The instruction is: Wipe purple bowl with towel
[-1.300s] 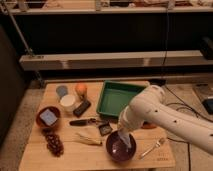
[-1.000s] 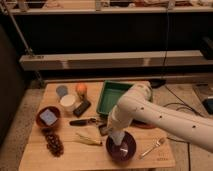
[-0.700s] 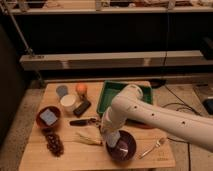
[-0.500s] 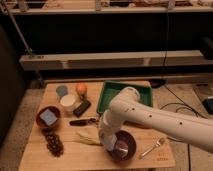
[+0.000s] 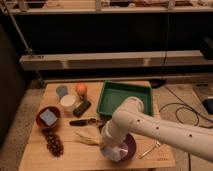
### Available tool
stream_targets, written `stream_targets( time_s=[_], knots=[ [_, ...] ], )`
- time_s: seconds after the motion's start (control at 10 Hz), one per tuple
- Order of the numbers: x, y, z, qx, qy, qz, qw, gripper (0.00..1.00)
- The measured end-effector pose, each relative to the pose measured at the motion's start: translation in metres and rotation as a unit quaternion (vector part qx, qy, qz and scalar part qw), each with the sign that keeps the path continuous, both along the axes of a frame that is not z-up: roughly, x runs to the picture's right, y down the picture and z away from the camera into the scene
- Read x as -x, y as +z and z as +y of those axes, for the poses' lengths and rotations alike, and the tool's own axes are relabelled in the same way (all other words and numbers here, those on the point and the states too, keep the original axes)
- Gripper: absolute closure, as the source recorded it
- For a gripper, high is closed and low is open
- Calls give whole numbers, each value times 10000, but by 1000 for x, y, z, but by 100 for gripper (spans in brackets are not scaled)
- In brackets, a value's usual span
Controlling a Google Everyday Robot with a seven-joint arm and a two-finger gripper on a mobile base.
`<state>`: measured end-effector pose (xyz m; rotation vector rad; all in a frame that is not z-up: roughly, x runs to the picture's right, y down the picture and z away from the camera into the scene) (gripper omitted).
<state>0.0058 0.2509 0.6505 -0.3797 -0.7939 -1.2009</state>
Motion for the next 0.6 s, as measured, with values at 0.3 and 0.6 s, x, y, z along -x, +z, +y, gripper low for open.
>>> stream_targets(
  time_s=[0.3, 0.6],
  knots=[
    [-44, -10, 5, -32, 225, 340, 9992, 86],
    [-65, -12, -3, -264, 399, 710, 9963, 86]
  ],
)
